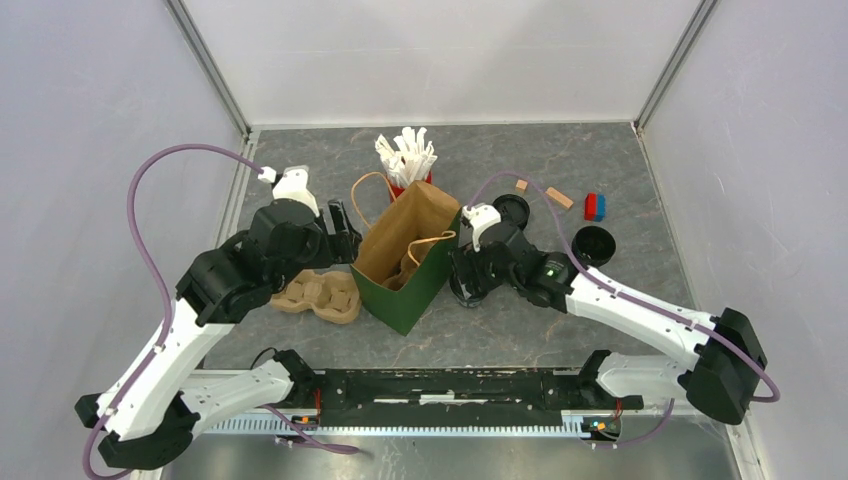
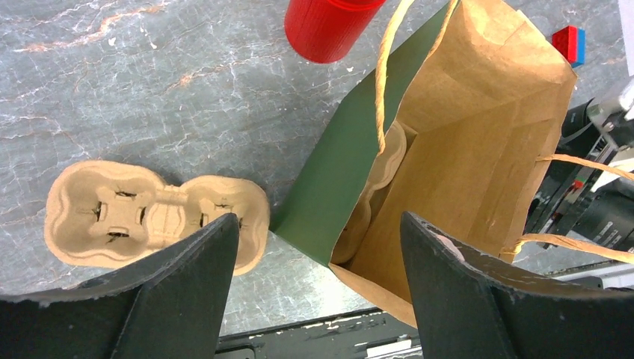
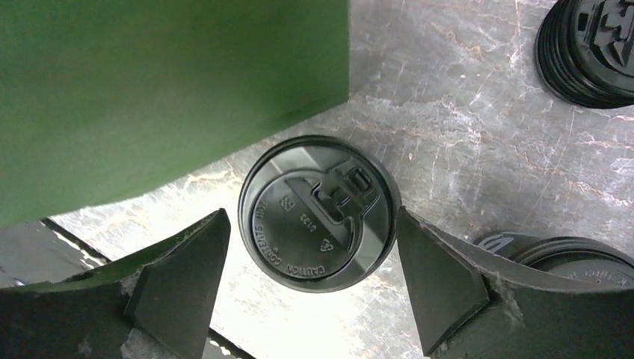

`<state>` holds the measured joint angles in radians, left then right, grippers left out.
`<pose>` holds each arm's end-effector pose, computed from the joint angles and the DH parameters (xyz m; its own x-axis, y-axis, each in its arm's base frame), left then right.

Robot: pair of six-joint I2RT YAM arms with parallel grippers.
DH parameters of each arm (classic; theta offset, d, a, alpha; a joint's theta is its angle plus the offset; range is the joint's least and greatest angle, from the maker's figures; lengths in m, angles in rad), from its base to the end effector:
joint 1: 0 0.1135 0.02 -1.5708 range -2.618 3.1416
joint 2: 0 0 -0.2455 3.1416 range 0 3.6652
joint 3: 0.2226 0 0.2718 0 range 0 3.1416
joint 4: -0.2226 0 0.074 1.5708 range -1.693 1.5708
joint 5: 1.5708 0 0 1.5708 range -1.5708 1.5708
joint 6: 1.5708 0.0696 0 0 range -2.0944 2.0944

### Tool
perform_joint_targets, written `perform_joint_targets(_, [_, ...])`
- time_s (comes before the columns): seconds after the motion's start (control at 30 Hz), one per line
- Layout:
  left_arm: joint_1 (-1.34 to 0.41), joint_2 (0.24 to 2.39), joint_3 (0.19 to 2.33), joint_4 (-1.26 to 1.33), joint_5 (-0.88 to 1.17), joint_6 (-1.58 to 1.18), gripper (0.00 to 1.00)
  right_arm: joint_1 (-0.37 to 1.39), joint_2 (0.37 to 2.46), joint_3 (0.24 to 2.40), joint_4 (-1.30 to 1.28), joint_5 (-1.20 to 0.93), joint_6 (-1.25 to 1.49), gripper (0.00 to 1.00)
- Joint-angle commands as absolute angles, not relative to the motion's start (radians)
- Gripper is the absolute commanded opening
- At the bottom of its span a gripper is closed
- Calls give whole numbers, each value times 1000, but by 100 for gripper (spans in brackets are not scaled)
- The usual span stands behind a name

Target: Pack the takeout coffee

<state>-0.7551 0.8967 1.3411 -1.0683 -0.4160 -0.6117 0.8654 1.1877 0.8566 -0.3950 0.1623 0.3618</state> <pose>0.1591 -0.1111 0.3930 -0.5711 -0.1838 -0.8000 0.0734 0.9593 -0.2728 0.2064 0.2250 0.2170 -0.6408 -0.2137 -0.7373 -0.4771 0.8634 0.1643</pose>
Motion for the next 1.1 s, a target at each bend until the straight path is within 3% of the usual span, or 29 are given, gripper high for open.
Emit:
perform_joint_targets(0.0, [-758,894,1331,-1041,-414,-665,85,910,1190,890,-417,265,325,89])
perform_joint_targets(0.43, [-758,885,1321,-1037,-410,-671,84,957,1211,861,-359,326,299,92])
perform_joint_targets(1.07, [-758,870,1319,-1045,-419,-669,82,989,1260,829,-328,379,290,87])
